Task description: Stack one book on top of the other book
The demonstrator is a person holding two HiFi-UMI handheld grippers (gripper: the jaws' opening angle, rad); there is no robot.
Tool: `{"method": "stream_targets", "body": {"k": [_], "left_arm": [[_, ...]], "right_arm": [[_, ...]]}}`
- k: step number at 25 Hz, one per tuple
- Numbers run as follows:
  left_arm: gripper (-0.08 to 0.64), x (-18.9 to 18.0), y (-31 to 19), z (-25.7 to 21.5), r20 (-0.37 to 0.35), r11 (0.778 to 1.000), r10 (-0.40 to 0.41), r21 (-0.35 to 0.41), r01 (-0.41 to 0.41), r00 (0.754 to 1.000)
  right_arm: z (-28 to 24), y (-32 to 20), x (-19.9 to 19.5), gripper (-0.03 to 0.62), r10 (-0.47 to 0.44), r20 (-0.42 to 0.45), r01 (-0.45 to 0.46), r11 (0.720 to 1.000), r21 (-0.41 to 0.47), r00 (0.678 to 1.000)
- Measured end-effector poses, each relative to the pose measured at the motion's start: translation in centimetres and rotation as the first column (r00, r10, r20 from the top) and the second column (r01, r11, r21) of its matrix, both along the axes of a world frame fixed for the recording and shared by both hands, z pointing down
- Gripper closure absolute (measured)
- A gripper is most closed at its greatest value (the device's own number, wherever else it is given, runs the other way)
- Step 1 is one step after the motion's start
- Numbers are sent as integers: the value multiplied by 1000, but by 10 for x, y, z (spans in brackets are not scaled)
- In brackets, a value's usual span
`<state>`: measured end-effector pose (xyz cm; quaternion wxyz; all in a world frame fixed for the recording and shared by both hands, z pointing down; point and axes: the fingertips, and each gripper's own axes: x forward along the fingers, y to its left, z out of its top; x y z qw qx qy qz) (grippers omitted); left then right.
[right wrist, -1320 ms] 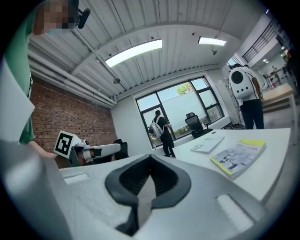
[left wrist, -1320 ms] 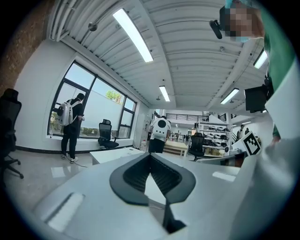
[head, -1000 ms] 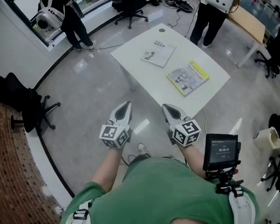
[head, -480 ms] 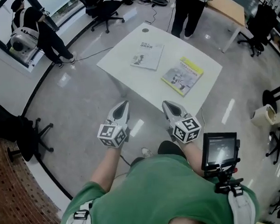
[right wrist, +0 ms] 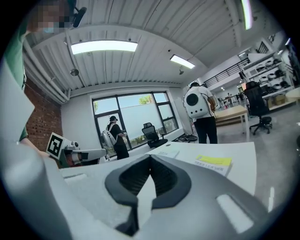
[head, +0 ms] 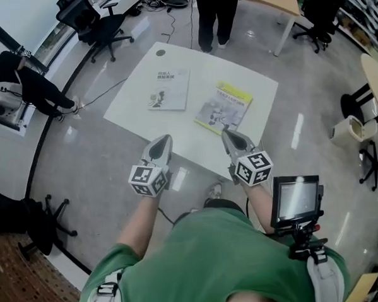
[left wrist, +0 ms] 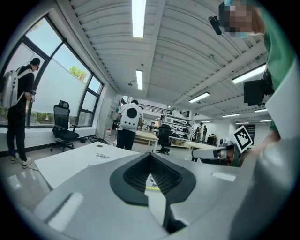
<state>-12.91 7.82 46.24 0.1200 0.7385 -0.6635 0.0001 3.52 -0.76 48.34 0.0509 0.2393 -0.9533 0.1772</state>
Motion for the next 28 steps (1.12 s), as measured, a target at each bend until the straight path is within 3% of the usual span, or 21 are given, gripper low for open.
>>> {"method": "stream_targets", "body": {"k": [8,16,22,28], "left_arm": [[560,13,-67,9,50,993,102,-64,-99,993],[560,23,-106,32,71,975,192,-127,-182,979],[560,23,-145,48,55,947,297,-145,-287,953],[560,8,-177,71,12,900,405,-181,-396,914]], "right_arm": [[16,-79,37,592,110,-16,-110,994,-12,994],[37,-112,59,592,174,-49,-176,984,-39,983],[48,-135,64,592,245,-101,-250,967,-44,964],[59,-154,61,592,343,-164,-355,933,-53,925]]}}
